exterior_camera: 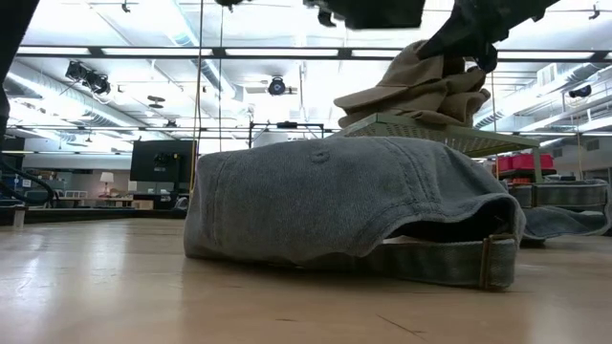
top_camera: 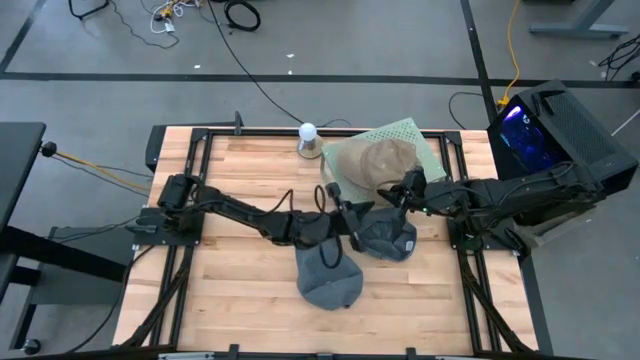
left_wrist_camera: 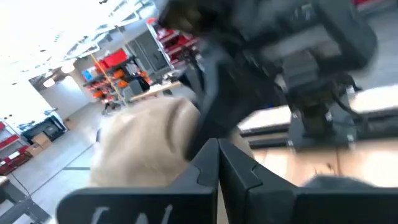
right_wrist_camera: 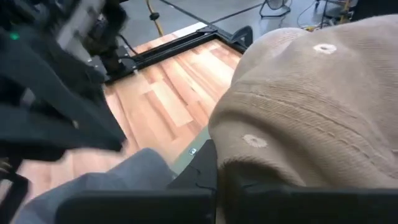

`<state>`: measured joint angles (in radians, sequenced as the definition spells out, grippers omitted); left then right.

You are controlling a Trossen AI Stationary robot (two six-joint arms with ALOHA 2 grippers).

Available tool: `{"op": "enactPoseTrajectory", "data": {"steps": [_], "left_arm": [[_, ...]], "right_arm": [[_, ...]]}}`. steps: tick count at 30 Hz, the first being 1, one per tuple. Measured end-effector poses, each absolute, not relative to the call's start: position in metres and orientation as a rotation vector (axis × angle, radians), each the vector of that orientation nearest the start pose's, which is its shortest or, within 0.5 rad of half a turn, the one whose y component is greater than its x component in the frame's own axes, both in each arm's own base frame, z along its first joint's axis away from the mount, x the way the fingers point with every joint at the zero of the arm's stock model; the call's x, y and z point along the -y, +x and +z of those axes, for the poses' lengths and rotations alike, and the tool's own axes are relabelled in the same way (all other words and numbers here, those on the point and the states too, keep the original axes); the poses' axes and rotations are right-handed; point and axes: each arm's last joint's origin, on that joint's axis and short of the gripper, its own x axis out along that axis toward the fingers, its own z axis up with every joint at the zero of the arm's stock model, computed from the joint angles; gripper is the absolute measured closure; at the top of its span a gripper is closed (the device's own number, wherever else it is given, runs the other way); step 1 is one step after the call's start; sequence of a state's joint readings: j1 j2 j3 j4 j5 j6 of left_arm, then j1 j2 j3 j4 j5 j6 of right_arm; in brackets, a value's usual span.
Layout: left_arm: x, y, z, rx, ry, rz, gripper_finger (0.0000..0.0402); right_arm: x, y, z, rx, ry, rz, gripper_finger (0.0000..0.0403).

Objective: Stack caps on shelf
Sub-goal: Adjust the brown caps

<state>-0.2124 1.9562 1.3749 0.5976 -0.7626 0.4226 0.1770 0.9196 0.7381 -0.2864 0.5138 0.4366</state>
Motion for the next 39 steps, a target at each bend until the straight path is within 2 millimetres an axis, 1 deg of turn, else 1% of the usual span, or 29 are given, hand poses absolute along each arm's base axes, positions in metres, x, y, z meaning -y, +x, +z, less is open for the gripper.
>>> {"op": "enactPoseTrajectory", "data": {"steps": [4, 8, 11, 15, 22, 25, 28, 33, 39], "left_arm": [[0.073, 0.436, 0.275, -0.086, 0.379, 0.554, 0.0393], [0.077, 0.432, 0.281, -0.076, 0.372, 0.563, 0.0389], [0.080, 0.431, 0.281, -0.084, 0.374, 0.580, 0.0390], [0.083, 0.430, 0.280, -0.099, 0.383, 0.606, 0.0392], [0.081, 0.428, 0.280, -0.116, 0.382, 0.665, 0.0392], [0.081, 0.428, 0.280, -0.120, 0.373, 0.693, 0.0394], [0.080, 0.428, 0.280, -0.121, 0.373, 0.697, 0.0395], [0.077, 0.429, 0.280, -0.122, 0.372, 0.704, 0.0395], [0.066, 0.431, 0.280, -0.107, 0.328, 0.706, 0.0395]], "right_arm": [[-0.020, 0.202, 0.280, -0.390, 0.253, -0.421, 0.0388], [-0.022, 0.208, 0.273, -0.437, 0.221, -0.390, 0.0376], [-0.022, 0.211, 0.270, -0.463, 0.176, -0.395, 0.0366], [-0.022, 0.210, 0.271, -0.465, 0.111, -0.398, 0.0343], [-0.020, 0.202, 0.278, -0.456, 0.035, -0.380, 0.0273], [-0.019, 0.195, 0.279, -0.472, 0.014, -0.378, 0.0243], [-0.018, 0.187, 0.280, -0.497, 0.007, -0.381, 0.0222], [-0.017, 0.175, 0.284, -0.493, 0.033, -0.381, 0.0207], [-0.017, 0.164, 0.289, -0.473, 0.040, -0.370, 0.0212]]}}
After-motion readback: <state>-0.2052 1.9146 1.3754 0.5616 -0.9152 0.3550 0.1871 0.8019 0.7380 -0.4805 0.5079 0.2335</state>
